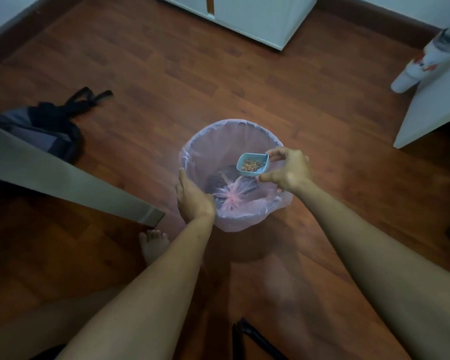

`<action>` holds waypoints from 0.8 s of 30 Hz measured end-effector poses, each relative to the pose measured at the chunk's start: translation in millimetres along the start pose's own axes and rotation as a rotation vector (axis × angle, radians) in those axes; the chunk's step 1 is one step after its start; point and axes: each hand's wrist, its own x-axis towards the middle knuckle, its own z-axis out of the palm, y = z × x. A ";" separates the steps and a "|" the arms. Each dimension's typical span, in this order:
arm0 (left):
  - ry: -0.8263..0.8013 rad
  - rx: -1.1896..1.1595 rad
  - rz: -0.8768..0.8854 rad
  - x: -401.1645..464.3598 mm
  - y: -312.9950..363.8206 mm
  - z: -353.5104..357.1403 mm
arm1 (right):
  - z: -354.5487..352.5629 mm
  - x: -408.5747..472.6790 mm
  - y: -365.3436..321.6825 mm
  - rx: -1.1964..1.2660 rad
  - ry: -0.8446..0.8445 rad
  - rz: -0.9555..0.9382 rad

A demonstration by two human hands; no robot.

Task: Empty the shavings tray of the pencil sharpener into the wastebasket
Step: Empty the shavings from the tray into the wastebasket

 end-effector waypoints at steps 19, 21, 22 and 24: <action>-0.146 0.021 0.051 -29.3 -29.2 -5.6 | 43.5 -10.3 -1.9 -0.603 -0.122 -0.030; -0.157 0.082 0.113 -33.8 -35.2 -5.9 | 46.4 -13.7 0.1 -0.642 -0.139 -0.027; -0.169 0.082 0.122 -35.3 -36.7 -6.1 | 47.5 -15.6 0.7 -0.656 -0.143 -0.028; -0.184 0.088 0.133 -37.7 -39.0 -6.6 | 49.1 -18.5 1.3 -0.667 -0.155 -0.039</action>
